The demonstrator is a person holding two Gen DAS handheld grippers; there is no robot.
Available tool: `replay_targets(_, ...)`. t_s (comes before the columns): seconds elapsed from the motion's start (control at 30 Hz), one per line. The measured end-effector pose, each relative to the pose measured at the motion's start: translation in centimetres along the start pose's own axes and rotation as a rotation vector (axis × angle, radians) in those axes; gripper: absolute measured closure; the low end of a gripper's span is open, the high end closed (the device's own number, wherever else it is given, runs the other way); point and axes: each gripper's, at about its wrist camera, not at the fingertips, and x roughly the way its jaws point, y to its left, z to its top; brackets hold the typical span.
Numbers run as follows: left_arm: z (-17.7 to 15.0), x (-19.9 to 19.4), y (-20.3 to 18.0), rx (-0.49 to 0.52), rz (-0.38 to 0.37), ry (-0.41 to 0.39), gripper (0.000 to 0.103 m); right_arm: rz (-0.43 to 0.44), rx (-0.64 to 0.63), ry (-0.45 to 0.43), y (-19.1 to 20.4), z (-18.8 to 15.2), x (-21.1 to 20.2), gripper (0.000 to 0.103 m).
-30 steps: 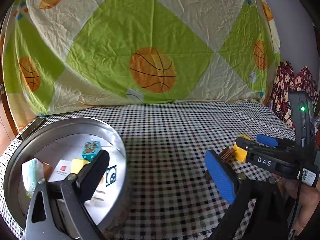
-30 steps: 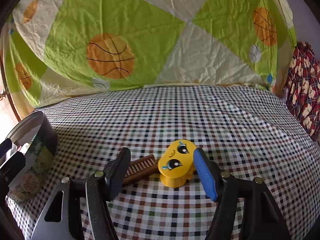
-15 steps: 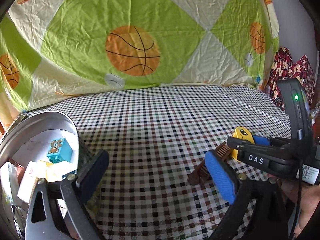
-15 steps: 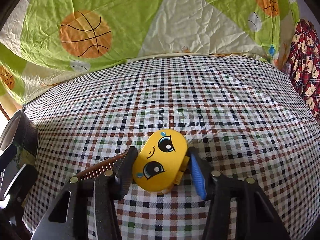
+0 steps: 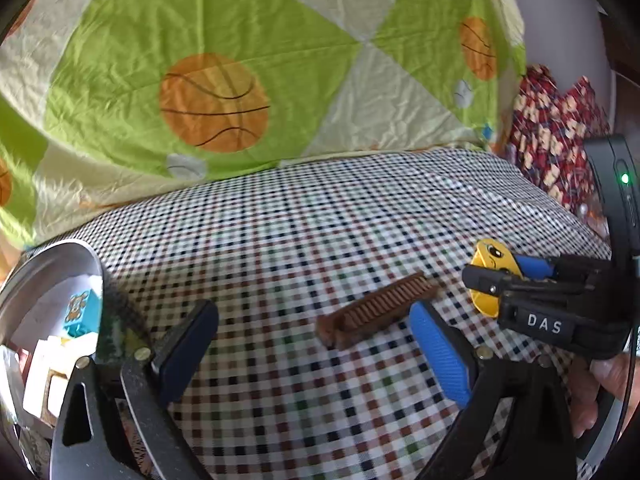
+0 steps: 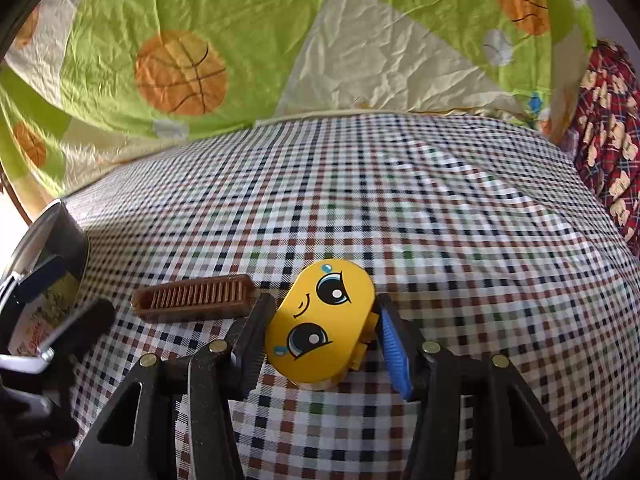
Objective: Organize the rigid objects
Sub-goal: 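Grasp the brown comb with the left tool, then carry the comb with the left tool while the right tool carries the face block to the tin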
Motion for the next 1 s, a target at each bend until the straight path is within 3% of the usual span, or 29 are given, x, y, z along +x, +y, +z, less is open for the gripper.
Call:
replay_targets(0.13, 0.5, 2.0, -2.2, 0.098, -0.047, 0.069, 0.006, -0.005, 0.033, 0.005, -1.0, -0.1, 0.0, 0.05)
replay_targets(0.3, 1.3, 4.1, -3.1, 0.13, -0.083, 0.134, 0.011, 0.001, 0.063, 0.007, -1.6, 0.0, 0.2, 0.05)
replay_targets(0.4, 1.4, 5.7, -3.2, 0.125, -0.128, 0.202, 0.028, 0.005, 0.081, 0.009, -2.0, -0.1, 0.2, 0.05)
replay_targets(0.47, 1.3, 6.2, -3.1, 0.112, -0.155, 0.233, 0.03, 0.013, 0.094, 0.01, -2.3, -0.1, 0.2, 0.05)
replay_targets(0.57, 1.1, 6.3, -2.7, 0.089, -0.181, 0.246, 0.056, 0.013, 0.092, 0.011, -2.2, 0.0, 0.2, 0.05)
replay_targets(0.63, 0.9, 6.0, -2.7, 0.098, -0.189, 0.238, 0.079, 0.006, 0.085, 0.008, -2.0, -0.1, 0.2, 0.05)
replay_targets(0.83, 0.9, 5.1, -2.7, 0.116, -0.154, 0.208, 0.079, -0.002, 0.066, -0.009, -1.6, -0.1, -0.2, 0.05)
replay_targets(1.0, 0.9, 4.4, -1.5, 0.059, -0.133, 0.164, 0.079, 0.016, 0.057, -0.035, -1.3, -0.1, -0.6, 0.05)
